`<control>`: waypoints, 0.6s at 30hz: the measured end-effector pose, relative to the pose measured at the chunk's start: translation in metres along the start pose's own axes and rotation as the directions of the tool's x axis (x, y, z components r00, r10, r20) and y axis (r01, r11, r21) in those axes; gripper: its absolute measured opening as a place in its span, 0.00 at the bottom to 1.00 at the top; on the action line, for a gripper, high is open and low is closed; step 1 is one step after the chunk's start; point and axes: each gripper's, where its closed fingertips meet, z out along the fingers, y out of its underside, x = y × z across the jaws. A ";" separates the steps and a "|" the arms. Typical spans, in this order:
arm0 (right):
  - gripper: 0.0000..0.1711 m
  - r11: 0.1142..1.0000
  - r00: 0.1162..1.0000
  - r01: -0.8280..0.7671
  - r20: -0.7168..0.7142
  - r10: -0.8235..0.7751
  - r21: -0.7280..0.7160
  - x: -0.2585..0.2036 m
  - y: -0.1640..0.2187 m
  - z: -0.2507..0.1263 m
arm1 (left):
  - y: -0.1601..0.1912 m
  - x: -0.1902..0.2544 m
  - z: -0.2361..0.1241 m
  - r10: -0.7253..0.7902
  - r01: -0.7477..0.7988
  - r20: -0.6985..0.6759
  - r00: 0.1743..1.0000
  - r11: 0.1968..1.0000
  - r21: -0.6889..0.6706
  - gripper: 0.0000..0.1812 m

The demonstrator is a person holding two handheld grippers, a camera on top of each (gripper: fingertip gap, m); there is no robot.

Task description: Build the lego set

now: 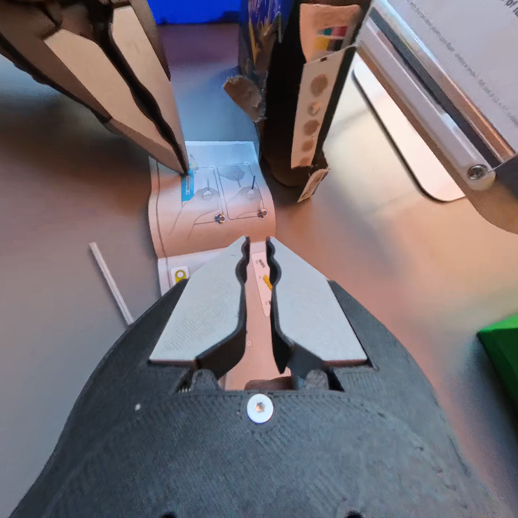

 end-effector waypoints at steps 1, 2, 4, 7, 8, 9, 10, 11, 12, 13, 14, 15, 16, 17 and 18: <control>0.06 1.000 0.999 -0.026 0.022 0.025 0.012 0.001 0.001 -0.004 | 0.001 -0.001 -0.001 -0.007 0.007 -0.003 1.000 1.000 -0.001 0.00; 0.07 0.999 0.998 -0.050 0.023 0.050 0.019 0.005 0.003 -0.006 | 0.001 -0.001 -0.001 -0.011 0.011 -0.005 1.000 1.000 -0.003 0.00; 0.06 0.995 0.996 -0.090 0.004 0.090 0.032 0.014 0.005 -0.009 | 0.002 -0.002 -0.002 -0.015 0.015 -0.008 1.000 1.000 -0.004 0.00; 0.06 0.987 0.989 -0.147 0.022 0.146 0.062 0.019 0.003 -0.010 | 0.002 -0.002 -0.002 -0.024 0.024 -0.017 1.000 1.000 -0.004 0.00; 0.06 0.985 0.987 -0.160 0.033 0.158 0.062 0.018 0.004 -0.010 | 0.003 -0.002 -0.002 -0.025 0.025 -0.018 1.000 1.000 -0.004 0.00; 0.06 0.984 0.985 -0.169 0.037 0.167 0.057 0.018 0.005 -0.010 | 0.002 -0.002 -0.002 -0.025 0.025 -0.020 0.999 1.000 -0.004 0.00; 0.07 0.983 0.984 -0.174 0.034 0.172 0.053 0.019 0.005 -0.010 | 0.003 -0.002 -0.002 -0.026 0.026 -0.021 0.999 1.000 -0.003 0.00; 0.07 0.983 0.984 -0.176 0.030 0.174 0.054 0.020 0.006 -0.010 | 0.003 -0.002 -0.003 -0.026 0.026 -0.022 0.999 1.000 -0.003 0.00; 0.07 0.983 0.984 -0.175 0.027 0.174 0.058 0.021 0.005 -0.010 | 0.003 -0.002 -0.003 -0.027 0.027 -0.025 0.999 1.000 -0.001 0.00; 0.06 0.983 0.984 -0.175 0.021 0.174 0.063 0.022 0.005 -0.010 | 0.003 -0.002 -0.003 -0.030 0.030 -0.029 0.999 1.000 -0.001 0.00; 0.06 0.982 0.984 -0.176 0.012 0.176 0.065 0.024 0.005 -0.011 | 0.003 -0.002 -0.003 -0.034 0.034 -0.032 0.999 0.999 -0.002 0.00; 0.06 0.981 0.984 -0.180 0.004 0.180 0.067 0.026 0.006 -0.011 | 0.003 -0.002 -0.003 -0.036 0.036 -0.032 0.999 0.999 -0.002 0.00; 0.06 0.980 0.983 -0.185 -0.001 0.186 0.069 0.027 0.006 -0.011 | 0.004 -0.003 -0.003 -0.035 0.035 -0.030 0.999 0.999 -0.003 0.00; 0.06 0.979 0.981 -0.192 -0.004 0.193 0.071 0.028 0.006 -0.011 | 0.004 -0.003 -0.004 -0.036 0.036 -0.031 0.999 0.999 -0.003 0.00; 0.06 0.977 0.980 -0.199 -0.004 0.199 0.071 0.029 0.006 -0.011 | 0.004 -0.003 -0.004 -0.039 0.039 -0.032 0.999 0.999 -0.003 0.00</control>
